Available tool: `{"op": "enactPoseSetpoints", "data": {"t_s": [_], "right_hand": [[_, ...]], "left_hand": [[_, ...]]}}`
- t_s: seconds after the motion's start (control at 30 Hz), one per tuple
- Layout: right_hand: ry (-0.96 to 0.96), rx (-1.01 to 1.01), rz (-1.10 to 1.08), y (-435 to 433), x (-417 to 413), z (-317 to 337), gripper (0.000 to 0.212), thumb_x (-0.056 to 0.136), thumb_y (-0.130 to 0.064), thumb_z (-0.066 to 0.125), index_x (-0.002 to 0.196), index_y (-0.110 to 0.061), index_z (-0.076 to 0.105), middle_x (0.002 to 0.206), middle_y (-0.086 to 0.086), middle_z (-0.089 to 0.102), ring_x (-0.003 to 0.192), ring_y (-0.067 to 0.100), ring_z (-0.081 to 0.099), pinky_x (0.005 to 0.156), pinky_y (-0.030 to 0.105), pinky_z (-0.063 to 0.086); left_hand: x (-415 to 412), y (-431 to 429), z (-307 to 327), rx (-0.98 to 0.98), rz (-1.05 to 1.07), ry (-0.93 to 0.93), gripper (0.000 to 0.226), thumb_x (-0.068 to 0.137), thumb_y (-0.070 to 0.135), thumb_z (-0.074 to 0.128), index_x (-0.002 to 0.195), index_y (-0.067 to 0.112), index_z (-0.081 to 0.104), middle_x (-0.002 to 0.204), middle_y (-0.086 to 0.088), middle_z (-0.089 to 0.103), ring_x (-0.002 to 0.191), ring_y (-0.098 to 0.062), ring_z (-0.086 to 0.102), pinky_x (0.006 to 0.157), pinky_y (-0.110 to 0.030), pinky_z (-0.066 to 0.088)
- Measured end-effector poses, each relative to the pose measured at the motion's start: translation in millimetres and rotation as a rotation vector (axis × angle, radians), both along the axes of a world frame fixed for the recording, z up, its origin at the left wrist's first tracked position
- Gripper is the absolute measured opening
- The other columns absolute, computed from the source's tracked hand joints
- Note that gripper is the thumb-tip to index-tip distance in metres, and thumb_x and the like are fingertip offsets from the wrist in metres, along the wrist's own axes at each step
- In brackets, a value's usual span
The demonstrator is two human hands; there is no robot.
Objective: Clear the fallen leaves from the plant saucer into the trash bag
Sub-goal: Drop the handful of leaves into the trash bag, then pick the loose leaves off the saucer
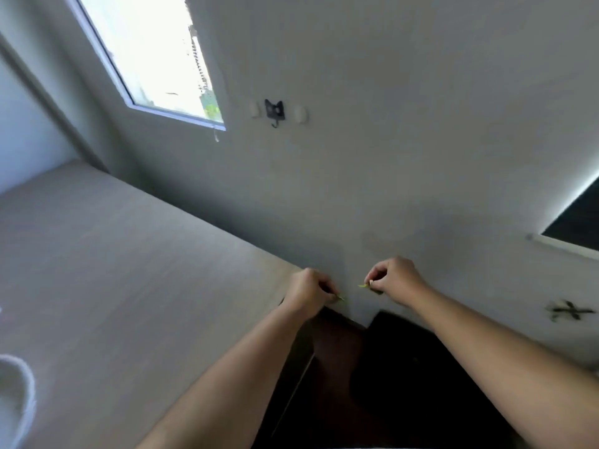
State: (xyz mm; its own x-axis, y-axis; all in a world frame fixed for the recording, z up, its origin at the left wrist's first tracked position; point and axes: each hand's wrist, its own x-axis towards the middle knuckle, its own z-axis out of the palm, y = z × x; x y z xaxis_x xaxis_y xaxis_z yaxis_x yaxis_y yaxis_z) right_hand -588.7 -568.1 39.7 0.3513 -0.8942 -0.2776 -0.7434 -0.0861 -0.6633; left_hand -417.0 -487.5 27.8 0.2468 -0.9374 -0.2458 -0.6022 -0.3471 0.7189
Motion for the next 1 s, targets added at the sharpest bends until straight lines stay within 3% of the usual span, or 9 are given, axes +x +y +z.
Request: {"op": "enactPoseSetpoints", "data": {"t_s": [0.13,0.27,0.33,0.4,0.5,0.6,0.77,1.0], "right_hand": [[0.054,0.074,-0.176,-13.0,-75.1,-35.7,0.015,0.071,-0.001,0.067,0.069,-0.014,0.075,0.058,0.004,0.062,0.052,0.008,0.053,0.044,0.006,0.038],[0.096,0.176,-0.345,-13.2,-121.2,-81.9,0.017,0.073,-0.001,0.065,0.073,-0.015,0.076,0.058,-0.003,0.062,0.053,0.007,0.053,0.042,0.004,0.033],[0.110,0.222,-0.415,-16.0,-136.5,-105.4,0.017,0.074,-0.002,0.065,0.074,-0.014,0.076,0.060,-0.004,0.063,0.055,0.009,0.054,0.043,0.005,0.034],[0.107,0.236,-0.449,-22.5,-144.8,-122.2,0.015,0.075,-0.002,0.066,0.079,-0.012,0.076,0.073,0.003,0.070,0.065,0.012,0.058,0.046,0.005,0.036],[0.082,0.253,-0.454,-28.4,-155.3,-138.9,0.021,0.080,-0.001,0.065,0.099,-0.005,0.073,0.103,0.012,0.072,0.092,0.021,0.065,0.077,0.016,0.045],[0.113,0.298,-0.486,-27.5,-170.9,-155.1,0.028,0.083,0.001,0.061,0.110,-0.003,0.068,0.118,0.015,0.067,0.110,0.025,0.062,0.096,0.027,0.045],[0.103,0.303,-0.543,-20.4,-178.5,-147.4,0.022,0.087,-0.003,0.057,0.103,-0.006,0.071,0.113,0.012,0.069,0.106,0.024,0.063,0.093,0.027,0.047],[0.050,0.182,-0.384,-36.9,-147.8,-86.0,0.016,0.085,-0.010,0.060,0.093,-0.010,0.074,0.102,0.008,0.072,0.098,0.021,0.065,0.081,0.019,0.043]], "left_hand": [[-65.4,-47.5,-15.0,0.081,-0.204,-0.024,0.010,0.070,0.007,0.075,0.080,0.008,0.076,0.085,-0.007,0.075,0.075,-0.007,0.059,0.067,-0.015,0.044],[-104.6,-78.6,-61.7,0.181,-0.342,-0.023,0.008,0.071,0.008,0.076,0.079,0.009,0.076,0.062,0.008,0.061,0.059,-0.001,0.051,0.055,-0.009,0.038],[-121.0,-94.9,-88.6,0.232,-0.390,-0.024,0.010,0.073,0.010,0.076,0.083,0.009,0.076,0.067,0.004,0.061,0.064,-0.007,0.054,0.058,-0.011,0.037],[-133.2,-111.5,-109.6,0.285,-0.444,-0.024,0.015,0.074,0.016,0.076,0.089,0.012,0.075,0.081,0.001,0.065,0.078,-0.011,0.059,0.066,-0.014,0.041],[-147.4,-131.5,-129.7,0.359,-0.564,-0.026,0.040,0.076,0.028,0.077,0.113,0.016,0.066,0.114,-0.005,0.067,0.104,-0.021,0.063,0.091,-0.026,0.050],[-158.2,-144.5,-148.8,0.445,-0.715,-0.132,0.052,0.086,0.033,0.067,0.132,0.019,0.050,0.135,-0.008,0.053,0.116,-0.027,0.057,0.093,-0.032,0.048],[-149.8,-148.7,-141.1,0.463,-0.693,-0.141,0.046,0.091,0.030,0.060,0.133,0.018,0.048,0.138,-0.010,0.050,0.117,-0.026,0.056,0.098,-0.033,0.048],[-123.8,-132.5,-78.1,0.322,-0.492,-0.128,0.034,0.090,0.025,0.061,0.122,0.014,0.059,0.131,-0.009,0.056,0.120,-0.025,0.054,0.099,-0.031,0.044]]}}
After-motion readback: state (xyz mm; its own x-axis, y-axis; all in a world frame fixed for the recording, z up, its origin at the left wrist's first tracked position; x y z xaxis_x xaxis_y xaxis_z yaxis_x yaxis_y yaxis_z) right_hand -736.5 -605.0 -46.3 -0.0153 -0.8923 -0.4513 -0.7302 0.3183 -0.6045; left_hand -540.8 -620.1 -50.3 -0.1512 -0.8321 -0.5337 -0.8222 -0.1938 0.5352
